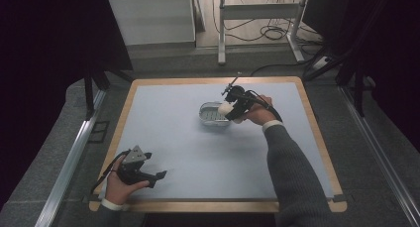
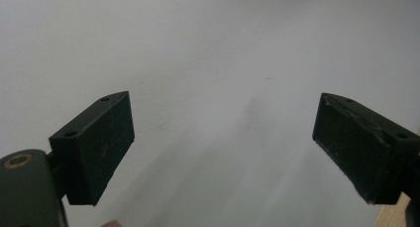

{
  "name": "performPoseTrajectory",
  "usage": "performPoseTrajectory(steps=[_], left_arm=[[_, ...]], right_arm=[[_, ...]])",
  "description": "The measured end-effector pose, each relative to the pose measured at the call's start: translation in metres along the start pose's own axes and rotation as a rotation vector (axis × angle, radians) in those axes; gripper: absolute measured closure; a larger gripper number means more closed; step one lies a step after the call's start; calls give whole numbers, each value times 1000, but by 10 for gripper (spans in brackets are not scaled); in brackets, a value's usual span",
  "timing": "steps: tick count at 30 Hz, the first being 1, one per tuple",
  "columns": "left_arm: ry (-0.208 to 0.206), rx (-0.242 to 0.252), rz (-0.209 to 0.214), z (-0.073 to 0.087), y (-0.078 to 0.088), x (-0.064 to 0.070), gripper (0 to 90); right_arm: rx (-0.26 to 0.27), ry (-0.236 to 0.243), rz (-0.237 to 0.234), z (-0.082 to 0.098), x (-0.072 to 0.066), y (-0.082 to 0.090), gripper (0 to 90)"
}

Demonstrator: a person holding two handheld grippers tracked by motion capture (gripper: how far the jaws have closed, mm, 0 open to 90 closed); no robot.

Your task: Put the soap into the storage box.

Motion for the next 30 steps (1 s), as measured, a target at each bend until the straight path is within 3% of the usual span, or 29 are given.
performPoseTrajectory(steps=[13,18,26,30], left_arm=[[-2,-2,-1,0,0,0,96],[-2,-3,-1,0,0,0,96],[-1,5,-4,0,2,-1,96],[2,8,-2,0,2,-1,96]], right_arm=[[1,34,-20,-13,5,-7,493],[-2,68,-28,-19,4,-11,493],[-19,79,-36,-30,5,-20,493],[-24,109,-30,-42,6,-29,493]])
Point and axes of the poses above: each handheld gripper's, and its own axes: y roughly backward along the jaws, z roughly out of its underside, x roughly to its right, the point moved 4 cm from there along -y, roughly forward along the jaws, and after that the axes turned 8 degrees about -x, right-handed, at the moved point
